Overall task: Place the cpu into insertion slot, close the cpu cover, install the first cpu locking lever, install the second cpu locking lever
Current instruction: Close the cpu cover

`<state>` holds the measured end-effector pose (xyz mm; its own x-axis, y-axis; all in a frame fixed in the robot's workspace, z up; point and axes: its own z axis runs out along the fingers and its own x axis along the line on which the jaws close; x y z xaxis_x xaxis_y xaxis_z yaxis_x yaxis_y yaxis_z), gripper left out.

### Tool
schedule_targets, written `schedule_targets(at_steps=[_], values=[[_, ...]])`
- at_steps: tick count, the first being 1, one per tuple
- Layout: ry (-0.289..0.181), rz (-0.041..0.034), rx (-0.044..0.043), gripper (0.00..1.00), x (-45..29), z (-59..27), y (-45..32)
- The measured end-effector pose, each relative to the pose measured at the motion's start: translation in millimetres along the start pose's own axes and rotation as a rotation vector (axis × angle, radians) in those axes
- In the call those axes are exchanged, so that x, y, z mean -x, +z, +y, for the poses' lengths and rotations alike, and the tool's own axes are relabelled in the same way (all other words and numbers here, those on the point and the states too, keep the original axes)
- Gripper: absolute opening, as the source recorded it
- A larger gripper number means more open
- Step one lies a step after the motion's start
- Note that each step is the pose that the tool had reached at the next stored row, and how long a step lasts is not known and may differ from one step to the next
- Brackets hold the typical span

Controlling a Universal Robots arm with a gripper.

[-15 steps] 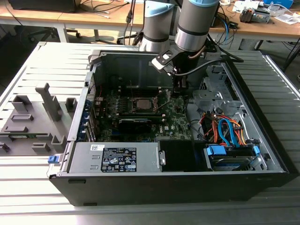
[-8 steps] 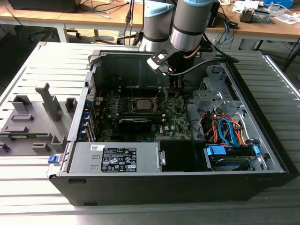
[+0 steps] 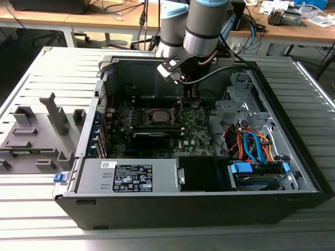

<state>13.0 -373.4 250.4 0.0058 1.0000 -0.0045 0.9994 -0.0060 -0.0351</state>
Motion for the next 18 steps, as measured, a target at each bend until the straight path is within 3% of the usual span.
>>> schedule_targets(at_steps=[14, 18], values=[[-0.001, 0.0002, 0.0003, 0.11, 0.2, -31.2, 1.3], [-0.056, -0.0014, 0.0005, 0.11, 0.2, -34.4, 2.8]])
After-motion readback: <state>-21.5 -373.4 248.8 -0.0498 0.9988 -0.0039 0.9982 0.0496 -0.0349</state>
